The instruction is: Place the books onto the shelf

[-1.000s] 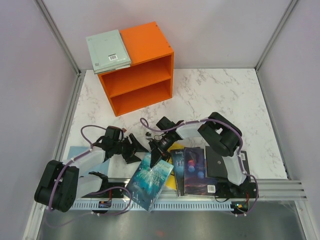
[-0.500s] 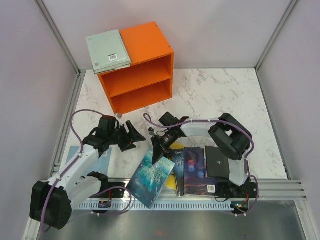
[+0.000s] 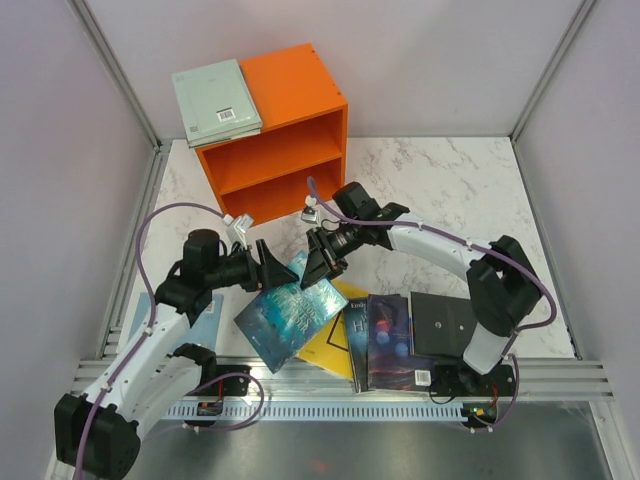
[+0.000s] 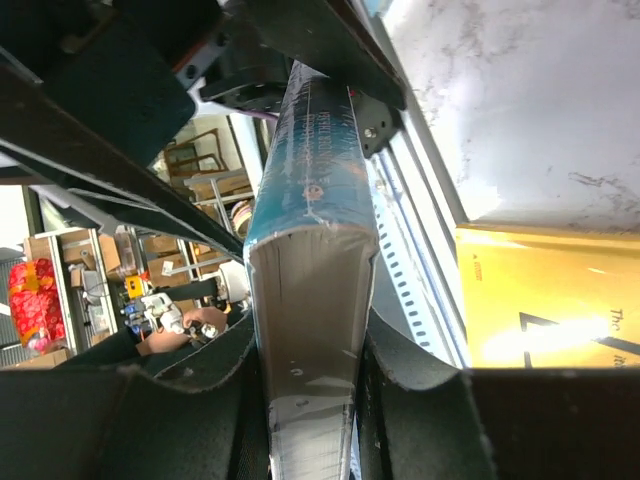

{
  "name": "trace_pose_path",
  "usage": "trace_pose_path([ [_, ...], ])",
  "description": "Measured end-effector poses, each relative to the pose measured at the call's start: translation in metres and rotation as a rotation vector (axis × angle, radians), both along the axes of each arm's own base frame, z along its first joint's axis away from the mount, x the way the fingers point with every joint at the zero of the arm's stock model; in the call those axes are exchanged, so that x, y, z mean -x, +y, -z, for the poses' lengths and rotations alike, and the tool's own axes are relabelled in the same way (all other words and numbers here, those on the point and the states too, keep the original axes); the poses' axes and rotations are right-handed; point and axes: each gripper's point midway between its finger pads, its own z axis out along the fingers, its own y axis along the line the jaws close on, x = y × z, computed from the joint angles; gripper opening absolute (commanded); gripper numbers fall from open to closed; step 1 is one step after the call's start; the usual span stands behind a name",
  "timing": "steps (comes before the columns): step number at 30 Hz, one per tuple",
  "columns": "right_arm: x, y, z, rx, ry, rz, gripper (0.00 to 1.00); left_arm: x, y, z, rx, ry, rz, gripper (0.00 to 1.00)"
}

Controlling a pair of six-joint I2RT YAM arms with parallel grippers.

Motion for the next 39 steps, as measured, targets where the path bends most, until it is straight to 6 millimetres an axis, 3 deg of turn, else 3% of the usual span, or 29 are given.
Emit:
trace_pose_path([
  [5,0.004,-0.004,-0.019,-0.042,-0.009,-0.010,0.00,0.008,-0.007,-0.014,0.051,-0.060,0.076,0.82],
  [10,0.003,-0.016,-0.036,-0.075,-0.035,0.010,0.00,0.016,-0.016,-0.030,0.115,-0.088,0.174,0.67],
  [13,-0.007,-0.029,-0.044,-0.098,-0.035,0.046,0.00,0.021,-0.017,-0.037,0.139,-0.105,0.206,0.65],
  [20,-0.037,-0.051,-0.065,-0.164,-0.024,0.120,0.00,0.038,-0.013,-0.059,0.171,-0.168,0.204,0.46],
  [24,-0.042,-0.049,-0.077,-0.186,-0.030,0.118,0.00,0.048,-0.013,-0.064,0.215,-0.152,0.206,0.47],
  [30,-0.049,-0.044,-0.082,-0.194,-0.007,0.140,0.00,0.053,-0.017,-0.065,0.319,-0.089,0.205,0.56],
  [33,-0.058,-0.038,-0.089,-0.226,-0.012,0.164,0.00,0.055,-0.019,-0.068,0.361,-0.061,0.208,0.48],
  [35,-0.062,-0.035,-0.095,-0.255,-0.020,0.166,0.00,0.055,-0.019,-0.071,0.382,-0.046,0.204,0.36],
  [36,-0.063,-0.034,-0.098,-0.276,-0.033,0.155,0.00,0.055,-0.020,-0.074,0.392,-0.039,0.203,0.30],
  [37,-0.063,-0.033,-0.100,-0.292,-0.044,0.145,0.00,0.056,-0.020,-0.075,0.400,-0.031,0.202,0.14],
  [39,-0.064,-0.032,-0.103,-0.322,-0.064,0.123,0.00,0.057,-0.020,-0.080,0.416,-0.029,0.202,0.03],
])
